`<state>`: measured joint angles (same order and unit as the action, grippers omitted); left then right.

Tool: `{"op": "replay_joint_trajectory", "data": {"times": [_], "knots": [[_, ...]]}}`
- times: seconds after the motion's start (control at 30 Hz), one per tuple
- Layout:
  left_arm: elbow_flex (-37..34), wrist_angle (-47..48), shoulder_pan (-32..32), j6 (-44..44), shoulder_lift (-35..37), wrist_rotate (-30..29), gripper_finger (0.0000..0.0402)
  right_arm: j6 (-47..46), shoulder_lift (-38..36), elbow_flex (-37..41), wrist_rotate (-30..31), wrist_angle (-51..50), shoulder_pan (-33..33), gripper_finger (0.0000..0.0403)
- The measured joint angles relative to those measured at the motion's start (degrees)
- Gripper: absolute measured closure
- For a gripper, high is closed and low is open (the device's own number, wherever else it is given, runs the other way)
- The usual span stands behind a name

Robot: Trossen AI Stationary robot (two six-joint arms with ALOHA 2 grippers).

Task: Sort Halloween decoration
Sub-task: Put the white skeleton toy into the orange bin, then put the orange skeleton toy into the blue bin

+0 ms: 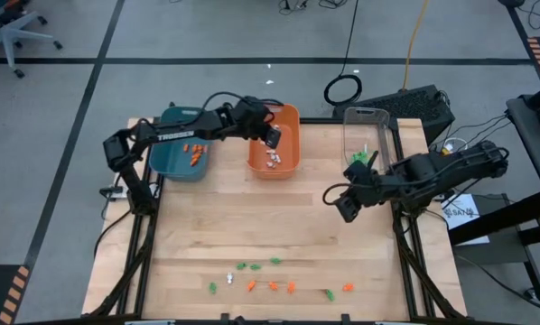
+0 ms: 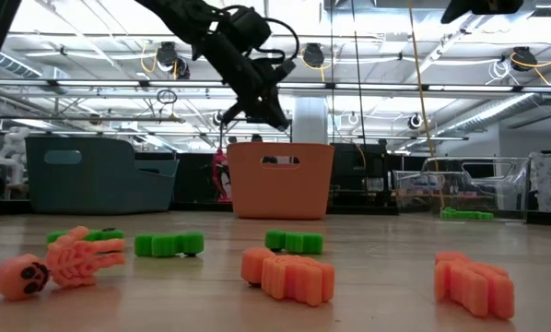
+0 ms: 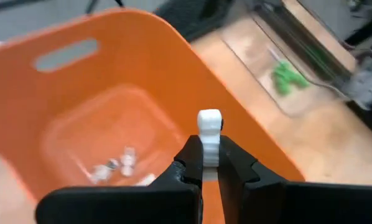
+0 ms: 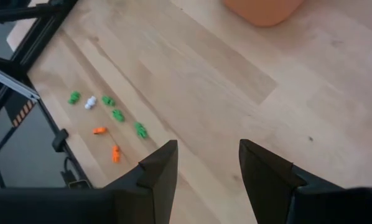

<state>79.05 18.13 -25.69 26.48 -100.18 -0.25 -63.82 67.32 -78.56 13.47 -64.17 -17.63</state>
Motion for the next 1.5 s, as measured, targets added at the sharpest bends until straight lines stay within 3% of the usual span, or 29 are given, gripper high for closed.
{"op": "replay_joint_trajectory", "data": {"times": [0.23,0.4,0.8,1.03,1.5], "knots": [[0.1,2.6,0.4,-1.9,-2.4,-9.6,0.0374,1.6,-0.6,0.0,0.0,-1.4,0.0,0.0248],[0.0,4.8,0.3,-1.4,-5.4,-10.3,0.0345,3.6,-0.6,0.0,-0.1,-1.7,0.0,0.0248],[0.5,8.3,1.3,3.2,-7.1,-8.4,0.027,9.0,-0.6,0.0,-0.2,-2.3,0.0,0.0248],[4.1,11.9,2.0,3.0,-1.8,-1.5,0.0245,8.1,-0.6,0.0,-0.1,-2.6,1.1,0.0248],[4.5,15.6,16.6,-1.9,10.4,3.8,0.0244,-3.0,-0.3,0.0,-0.1,-3.6,-2.0,0.0248]]}}
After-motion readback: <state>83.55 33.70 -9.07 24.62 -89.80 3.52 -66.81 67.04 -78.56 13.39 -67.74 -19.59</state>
